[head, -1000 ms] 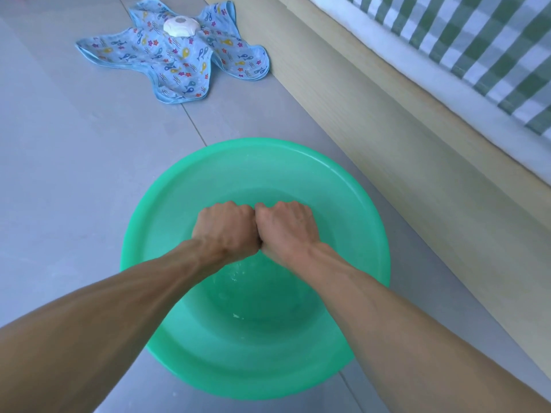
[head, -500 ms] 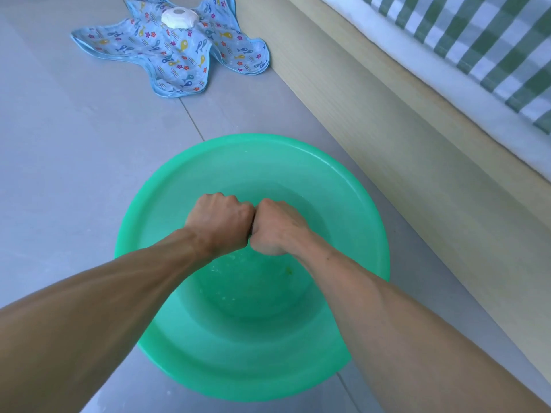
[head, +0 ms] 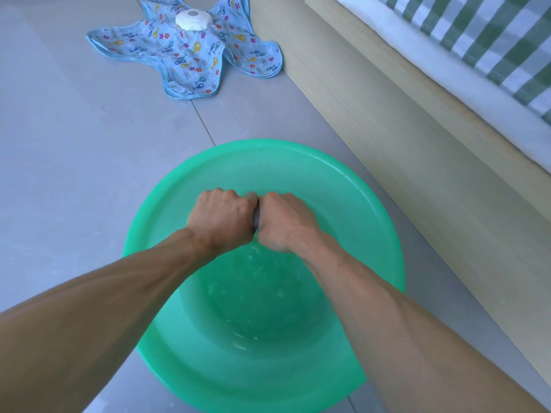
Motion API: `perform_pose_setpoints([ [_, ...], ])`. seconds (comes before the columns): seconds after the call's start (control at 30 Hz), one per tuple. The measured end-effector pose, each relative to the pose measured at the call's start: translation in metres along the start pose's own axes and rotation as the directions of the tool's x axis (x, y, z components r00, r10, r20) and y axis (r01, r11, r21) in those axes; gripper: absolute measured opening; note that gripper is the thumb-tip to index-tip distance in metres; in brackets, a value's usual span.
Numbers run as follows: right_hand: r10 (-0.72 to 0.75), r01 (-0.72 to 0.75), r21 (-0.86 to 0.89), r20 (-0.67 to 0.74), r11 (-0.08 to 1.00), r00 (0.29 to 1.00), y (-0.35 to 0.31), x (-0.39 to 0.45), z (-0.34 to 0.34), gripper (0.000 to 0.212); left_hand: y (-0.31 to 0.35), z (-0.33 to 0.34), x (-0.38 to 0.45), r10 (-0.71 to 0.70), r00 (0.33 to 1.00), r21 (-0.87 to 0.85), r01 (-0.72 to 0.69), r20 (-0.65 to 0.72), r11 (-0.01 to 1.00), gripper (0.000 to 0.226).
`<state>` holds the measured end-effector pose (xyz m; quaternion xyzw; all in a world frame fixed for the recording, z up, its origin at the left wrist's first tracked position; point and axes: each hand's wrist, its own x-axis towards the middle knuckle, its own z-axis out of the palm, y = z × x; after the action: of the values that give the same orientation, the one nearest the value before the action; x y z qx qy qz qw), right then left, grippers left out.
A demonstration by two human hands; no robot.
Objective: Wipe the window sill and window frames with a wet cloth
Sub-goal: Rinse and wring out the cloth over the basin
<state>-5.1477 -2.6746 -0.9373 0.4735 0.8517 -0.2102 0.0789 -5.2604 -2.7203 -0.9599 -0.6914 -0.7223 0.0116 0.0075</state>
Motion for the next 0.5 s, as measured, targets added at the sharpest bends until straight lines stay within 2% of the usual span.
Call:
perform_pose_setpoints([
  [0.07,-0.073,0.061,-0.063,-0.214,0.996,0.974,0.0,0.0,0.002,0.031,-0.005,0.0,0.004,0.007,0.979,-0.065,-0.02,-0.206,0.998,0.018],
  [0.1,-0.112,0.092,-0.076,-0.345,0.993,0.932,0.0,0.0,0.001,0.031,-0.008,-0.003,0.008,-0.013,0.951,-0.116,-0.024,-0.308,0.993,0.019],
  [0.13,-0.137,0.119,-0.069,-0.438,0.99,0.888,0.002,0.001,0.001,0.031,-0.01,-0.004,0.011,-0.029,0.927,-0.147,-0.029,-0.373,0.989,0.019],
  [0.17,-0.147,0.132,-0.065,-0.486,0.989,0.862,0.004,0.004,-0.001,0.03,-0.012,-0.005,0.015,-0.031,0.925,-0.169,-0.036,-0.378,0.985,0.019],
  [0.2,-0.161,0.135,-0.09,-0.447,0.987,0.88,0.006,0.006,-0.003,0.03,-0.011,-0.006,0.019,-0.036,0.952,-0.181,-0.021,-0.303,0.983,0.019],
  [0.23,-0.167,0.131,-0.129,-0.327,0.983,0.93,0.007,0.008,-0.008,0.03,-0.009,-0.01,0.02,-0.047,0.992,-0.178,0.026,-0.116,0.984,0.02],
  [0.27,-0.148,0.12,-0.175,-0.152,0.977,0.977,0.008,0.01,-0.011,0.032,-0.007,-0.01,0.019,-0.063,0.995,-0.168,0.076,0.079,0.983,0.024],
  [0.3,-0.108,0.099,-0.188,-0.035,0.977,0.994,0.01,0.01,-0.013,0.033,-0.004,-0.01,0.018,-0.076,0.979,-0.178,0.11,0.191,0.978,0.026],
  [0.37,-0.006,0.008,-0.08,0.03,0.997,1.0,0.01,0.003,-0.019,0.032,0.002,-0.018,0.016,-0.095,0.963,-0.224,0.153,0.251,0.963,0.026],
  [0.43,0.071,-0.074,0.033,0.079,0.997,0.994,0.003,-0.012,-0.024,0.034,0.006,-0.033,0.011,-0.034,0.939,-0.276,0.135,0.342,0.952,0.032],
  [0.5,0.148,-0.158,0.227,0.059,0.961,0.987,-0.001,-0.028,-0.033,0.043,0.005,-0.056,0.009,-0.001,0.919,-0.47,0.202,0.393,0.859,0.051],
])
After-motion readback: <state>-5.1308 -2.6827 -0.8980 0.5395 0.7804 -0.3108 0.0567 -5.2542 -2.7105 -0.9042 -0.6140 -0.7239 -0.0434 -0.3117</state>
